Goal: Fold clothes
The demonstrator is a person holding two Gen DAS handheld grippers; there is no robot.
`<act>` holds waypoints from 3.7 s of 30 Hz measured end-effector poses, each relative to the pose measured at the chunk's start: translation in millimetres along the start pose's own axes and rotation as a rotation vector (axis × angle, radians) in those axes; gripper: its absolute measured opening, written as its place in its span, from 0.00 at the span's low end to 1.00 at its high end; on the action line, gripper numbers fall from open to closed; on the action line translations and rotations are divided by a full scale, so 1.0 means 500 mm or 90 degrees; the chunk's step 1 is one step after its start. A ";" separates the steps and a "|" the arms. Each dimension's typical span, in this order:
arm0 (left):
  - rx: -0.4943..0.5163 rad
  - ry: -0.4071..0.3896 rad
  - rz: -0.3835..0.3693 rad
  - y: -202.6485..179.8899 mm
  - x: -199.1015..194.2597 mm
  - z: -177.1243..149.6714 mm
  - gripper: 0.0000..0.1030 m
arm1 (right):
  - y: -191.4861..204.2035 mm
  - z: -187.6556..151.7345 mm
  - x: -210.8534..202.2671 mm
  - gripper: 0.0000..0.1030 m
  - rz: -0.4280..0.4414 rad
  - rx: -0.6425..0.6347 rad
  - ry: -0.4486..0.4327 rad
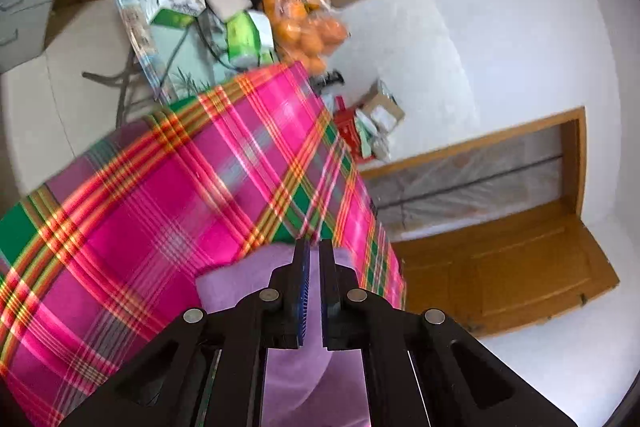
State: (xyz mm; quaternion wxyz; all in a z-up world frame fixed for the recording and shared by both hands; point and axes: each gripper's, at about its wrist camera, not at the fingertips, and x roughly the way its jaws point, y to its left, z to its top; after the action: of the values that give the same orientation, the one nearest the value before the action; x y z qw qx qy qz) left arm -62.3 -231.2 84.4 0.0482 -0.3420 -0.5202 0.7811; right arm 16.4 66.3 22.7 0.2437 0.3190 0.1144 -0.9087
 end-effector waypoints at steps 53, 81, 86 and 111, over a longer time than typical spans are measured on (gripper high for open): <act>-0.093 0.121 -0.046 0.024 0.087 -0.044 0.14 | -0.097 0.184 -0.136 0.04 0.216 0.120 -0.096; 0.002 0.140 0.028 -0.040 0.186 0.000 0.16 | -0.307 0.307 0.166 0.05 0.072 0.175 0.060; 0.031 0.130 0.018 -0.037 0.141 -0.027 0.16 | -0.322 0.282 0.164 0.05 0.052 0.192 0.072; 0.265 0.341 -0.008 -0.129 0.192 -0.277 0.51 | -0.485 -0.072 -0.009 0.39 -0.153 0.370 0.130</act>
State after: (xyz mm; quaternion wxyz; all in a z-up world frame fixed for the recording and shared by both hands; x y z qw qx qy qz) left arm -72.4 -52.4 61.6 0.2567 -0.5147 -0.3203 0.7527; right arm -86.6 288.3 10.7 0.0208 0.4490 -0.0890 -0.8888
